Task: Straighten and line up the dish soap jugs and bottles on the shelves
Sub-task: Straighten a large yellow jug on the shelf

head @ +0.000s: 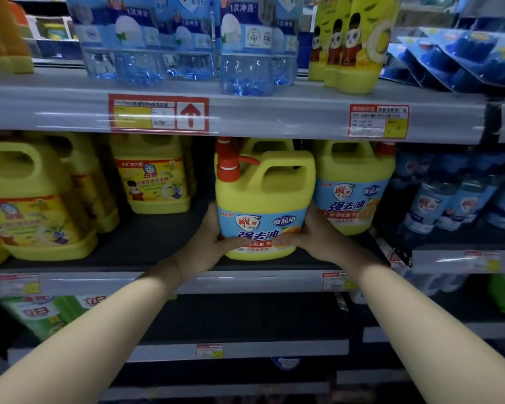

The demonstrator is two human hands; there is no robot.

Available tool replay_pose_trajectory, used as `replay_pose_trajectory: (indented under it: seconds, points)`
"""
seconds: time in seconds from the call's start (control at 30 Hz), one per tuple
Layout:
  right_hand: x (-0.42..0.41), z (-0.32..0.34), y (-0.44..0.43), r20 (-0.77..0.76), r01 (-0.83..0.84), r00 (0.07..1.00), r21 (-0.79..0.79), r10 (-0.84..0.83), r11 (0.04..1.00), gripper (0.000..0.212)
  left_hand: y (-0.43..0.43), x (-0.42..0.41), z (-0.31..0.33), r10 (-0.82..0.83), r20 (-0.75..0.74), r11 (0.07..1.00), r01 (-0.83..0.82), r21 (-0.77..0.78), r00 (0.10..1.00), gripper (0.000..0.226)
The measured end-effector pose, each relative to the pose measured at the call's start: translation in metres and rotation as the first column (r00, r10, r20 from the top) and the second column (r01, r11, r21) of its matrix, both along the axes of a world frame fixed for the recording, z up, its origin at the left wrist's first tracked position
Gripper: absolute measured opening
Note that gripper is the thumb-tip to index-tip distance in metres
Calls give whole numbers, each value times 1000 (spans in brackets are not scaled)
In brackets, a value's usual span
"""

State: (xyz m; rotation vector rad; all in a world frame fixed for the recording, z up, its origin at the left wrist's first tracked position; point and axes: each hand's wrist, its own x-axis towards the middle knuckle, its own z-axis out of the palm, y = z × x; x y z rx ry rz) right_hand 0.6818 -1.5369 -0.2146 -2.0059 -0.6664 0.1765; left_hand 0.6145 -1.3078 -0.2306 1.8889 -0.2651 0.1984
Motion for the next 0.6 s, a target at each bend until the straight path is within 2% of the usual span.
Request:
replay_pose_trajectory:
  seconds: [0.3,0.5,0.6]
  points:
    - [-6,0,0,23,18,1000,-14,-18,1000,105,2,-3,0,-9,35,1000,8,29,999,72]
    - [-10,11,-11,32,35,999,-22,-34,999,98,-14,-4,2,1,28,999,0,-41,1000,65]
    - [-11,19,-31,37,56,998,-35,-55,998,88,-34,3,2,-21,10,998,22,-54,1000,69]
